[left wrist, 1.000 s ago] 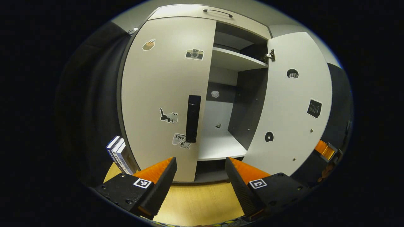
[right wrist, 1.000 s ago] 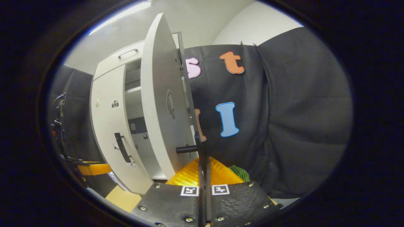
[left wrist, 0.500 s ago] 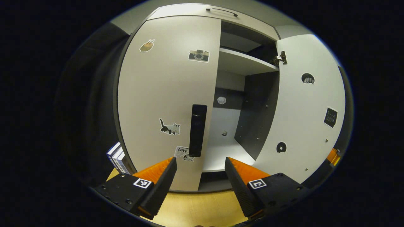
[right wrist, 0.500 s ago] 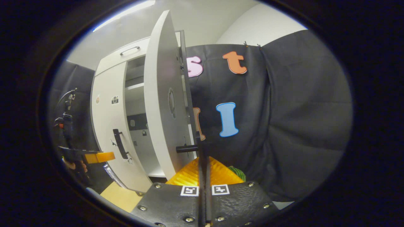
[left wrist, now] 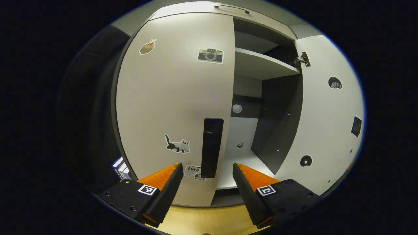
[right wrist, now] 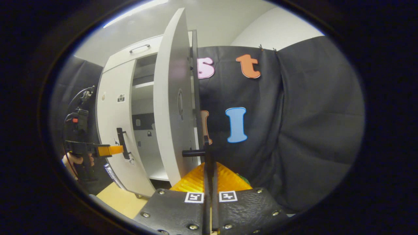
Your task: Open the right door of the double-door shoe cabinet with the right hand, and open the left door with the left hand.
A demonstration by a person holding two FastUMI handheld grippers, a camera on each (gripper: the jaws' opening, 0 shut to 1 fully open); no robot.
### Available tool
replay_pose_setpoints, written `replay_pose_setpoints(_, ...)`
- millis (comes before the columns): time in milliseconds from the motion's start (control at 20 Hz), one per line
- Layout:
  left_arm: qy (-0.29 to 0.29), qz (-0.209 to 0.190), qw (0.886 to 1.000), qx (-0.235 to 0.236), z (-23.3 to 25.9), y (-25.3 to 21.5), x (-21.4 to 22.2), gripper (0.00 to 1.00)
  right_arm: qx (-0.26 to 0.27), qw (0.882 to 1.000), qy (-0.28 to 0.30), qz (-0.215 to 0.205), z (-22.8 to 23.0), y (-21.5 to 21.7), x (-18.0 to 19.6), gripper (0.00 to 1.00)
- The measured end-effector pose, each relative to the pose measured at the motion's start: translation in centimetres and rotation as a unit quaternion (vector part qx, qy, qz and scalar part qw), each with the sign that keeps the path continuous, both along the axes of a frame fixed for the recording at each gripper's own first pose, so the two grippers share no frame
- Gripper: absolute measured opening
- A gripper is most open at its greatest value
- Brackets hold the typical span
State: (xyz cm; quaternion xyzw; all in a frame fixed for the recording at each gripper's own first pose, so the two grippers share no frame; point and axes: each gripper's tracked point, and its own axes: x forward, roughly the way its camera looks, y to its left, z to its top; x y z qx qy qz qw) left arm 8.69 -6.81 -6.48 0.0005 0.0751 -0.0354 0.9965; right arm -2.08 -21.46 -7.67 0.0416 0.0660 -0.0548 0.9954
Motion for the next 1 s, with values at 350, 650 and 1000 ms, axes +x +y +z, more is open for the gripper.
replay_pose_setpoints(350,-0.018,0.022,1.0,0.004,0.1,0.7,2.7,0.95,0.0,1.0,0.002,0.005,0.0,0.0,0.2,0.03)
replay_pose_setpoints(650,-0.024,0.036,0.999,0.011,-0.2,1.2,4.6,0.92,-0.006,1.0,0.004,0.006,0.0,0.0,0.2,0.03)
replay_pose_setpoints(1000,-0.026,0.04,0.999,0.023,-0.5,0.9,5.6,0.82,-0.008,1.0,0.006,0.007,0.0,0.0,0.2,0.03)
